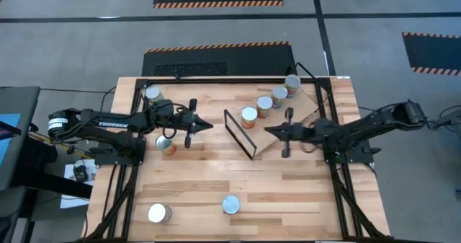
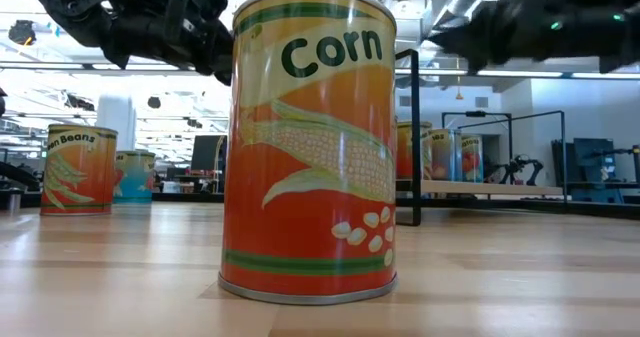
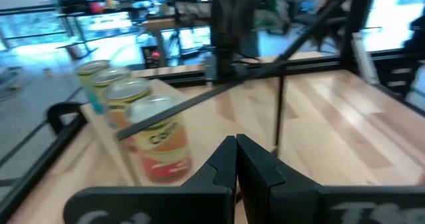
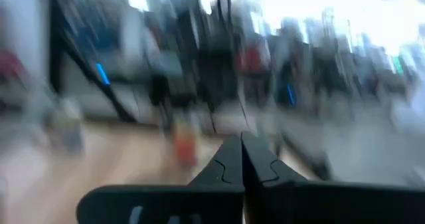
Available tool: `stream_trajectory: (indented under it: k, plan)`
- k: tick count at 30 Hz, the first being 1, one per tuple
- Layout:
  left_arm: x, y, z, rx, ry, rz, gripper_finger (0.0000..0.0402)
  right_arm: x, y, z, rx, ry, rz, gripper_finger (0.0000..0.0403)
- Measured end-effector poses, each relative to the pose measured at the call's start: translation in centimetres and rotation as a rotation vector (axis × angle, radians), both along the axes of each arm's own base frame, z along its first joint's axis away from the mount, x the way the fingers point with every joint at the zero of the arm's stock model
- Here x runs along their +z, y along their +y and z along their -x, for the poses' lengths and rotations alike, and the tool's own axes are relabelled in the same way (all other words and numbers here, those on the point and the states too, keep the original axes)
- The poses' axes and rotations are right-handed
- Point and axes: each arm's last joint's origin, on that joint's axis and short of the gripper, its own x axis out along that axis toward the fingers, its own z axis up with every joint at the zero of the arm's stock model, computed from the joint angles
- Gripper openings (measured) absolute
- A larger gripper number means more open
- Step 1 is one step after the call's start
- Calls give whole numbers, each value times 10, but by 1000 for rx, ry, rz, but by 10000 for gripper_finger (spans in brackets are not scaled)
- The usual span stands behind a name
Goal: Pick and place cans onto a shelf
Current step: Put the canned green beans on the shelf aligned with the other canned green beans
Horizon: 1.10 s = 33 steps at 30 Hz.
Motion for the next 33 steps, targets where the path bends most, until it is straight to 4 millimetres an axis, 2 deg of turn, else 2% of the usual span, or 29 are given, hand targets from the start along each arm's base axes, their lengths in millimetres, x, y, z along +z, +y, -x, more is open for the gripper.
stream_trajectory:
  k: [3, 7, 14, 21, 28, 33]
  plan:
    - [0, -4, -1, -30, -1, 10, 0, 2, -5, 14, 43, -177, -12, 8]
    - [3, -9, 1, -39, 28, 22, 0, 14, -15, 19, -40, -275, 21, 27]
    - [18, -18, 10, 34, 159, 30, 0, 29, -25, 19, -50, -273, 182, 6]
    - [39, -45, 24, 162, 436, -2, 0, 27, -29, 20, -64, -209, 187, 5]
    - [64, -73, 38, 222, 605, 65, 17, 28, -29, 22, -60, -211, 172, 10]
    - [64, -85, 57, 274, 793, 114, 47, 28, -29, 22, -61, -202, 170, 5]
